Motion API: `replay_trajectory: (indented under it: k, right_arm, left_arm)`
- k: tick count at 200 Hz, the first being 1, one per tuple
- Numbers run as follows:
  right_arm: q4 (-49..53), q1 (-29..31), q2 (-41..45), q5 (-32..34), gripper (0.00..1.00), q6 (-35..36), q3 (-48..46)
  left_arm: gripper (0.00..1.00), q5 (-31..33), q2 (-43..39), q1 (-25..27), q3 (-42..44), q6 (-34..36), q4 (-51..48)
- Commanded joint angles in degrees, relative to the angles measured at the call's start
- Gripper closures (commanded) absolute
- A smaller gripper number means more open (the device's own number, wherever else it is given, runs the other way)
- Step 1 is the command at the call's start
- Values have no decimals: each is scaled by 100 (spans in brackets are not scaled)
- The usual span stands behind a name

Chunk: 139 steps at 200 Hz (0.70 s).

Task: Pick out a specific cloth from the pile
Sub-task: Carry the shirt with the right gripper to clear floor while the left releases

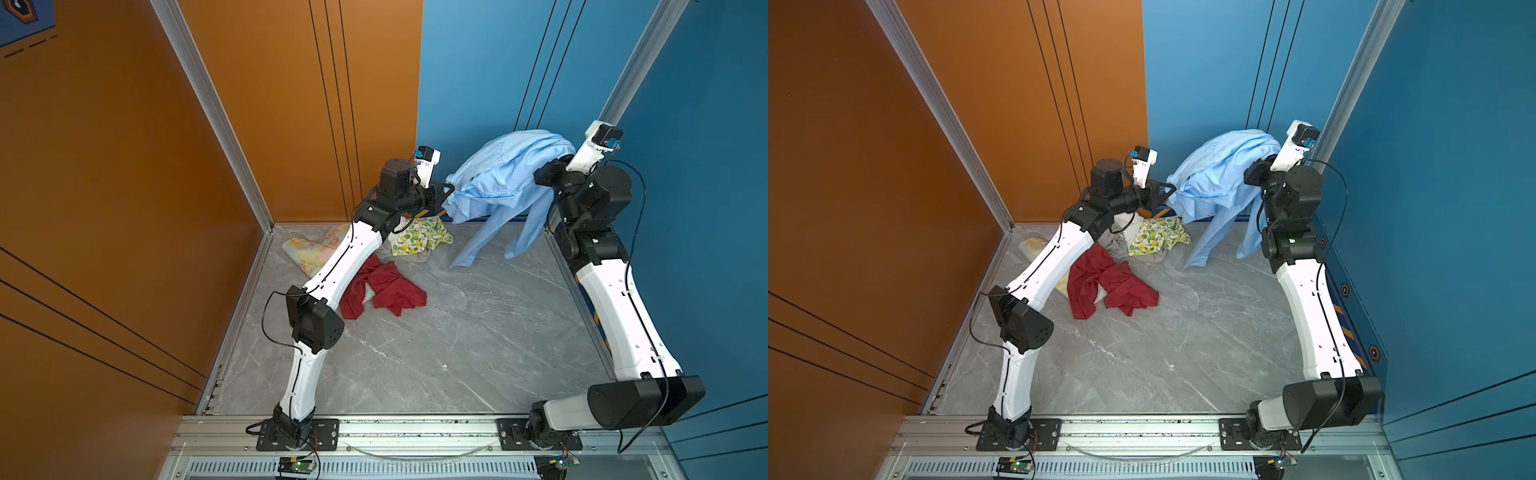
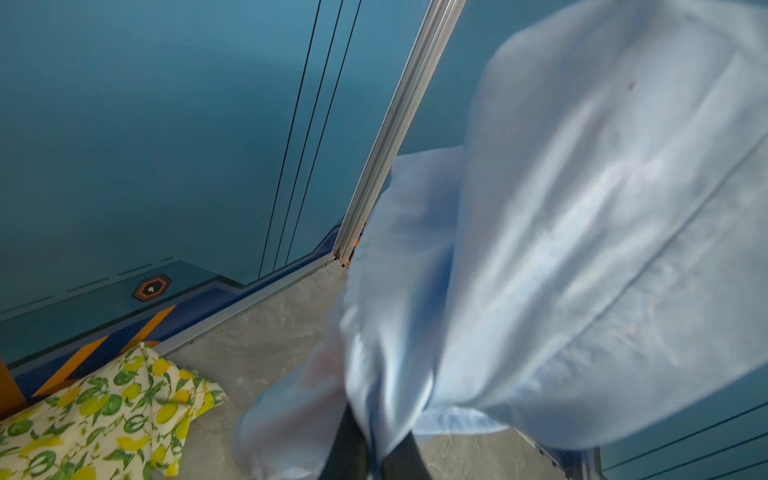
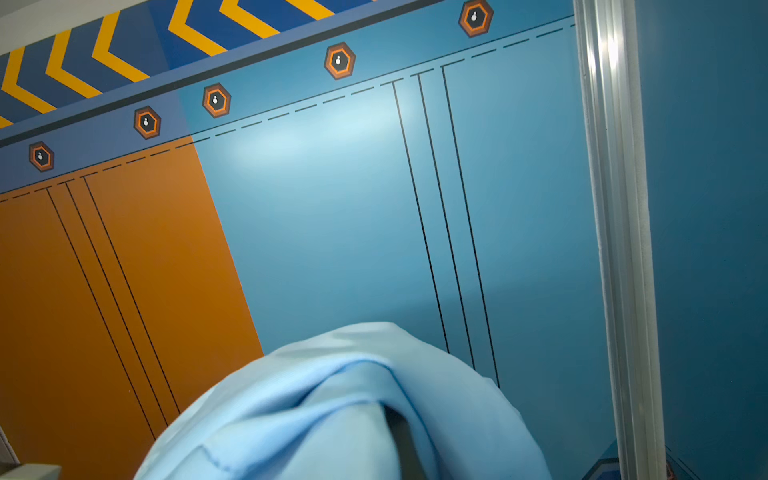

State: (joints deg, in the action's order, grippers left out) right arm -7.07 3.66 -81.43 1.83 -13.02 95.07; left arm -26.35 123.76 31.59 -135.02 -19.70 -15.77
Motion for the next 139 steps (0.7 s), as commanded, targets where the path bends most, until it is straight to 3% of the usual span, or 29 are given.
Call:
replay_trajectory:
  k: [1, 55, 88, 139]
  right_arm:
    - [271, -101, 222, 114, 100, 161, 99]
    - [880, -101, 1165, 563, 100, 138, -692]
    - [1552, -85, 1712, 952, 100, -104, -1115]
    - [2217, -69, 2531, 1269, 100, -465, -2524]
  left_arm:
    - [85, -173, -131, 61, 361, 182, -49]
    - [81, -201, -206, 667, 1074, 415, -36]
    - [73, -326, -268, 988, 1507, 359, 173]
    - [70, -354, -345, 1393, 2236, 459, 364]
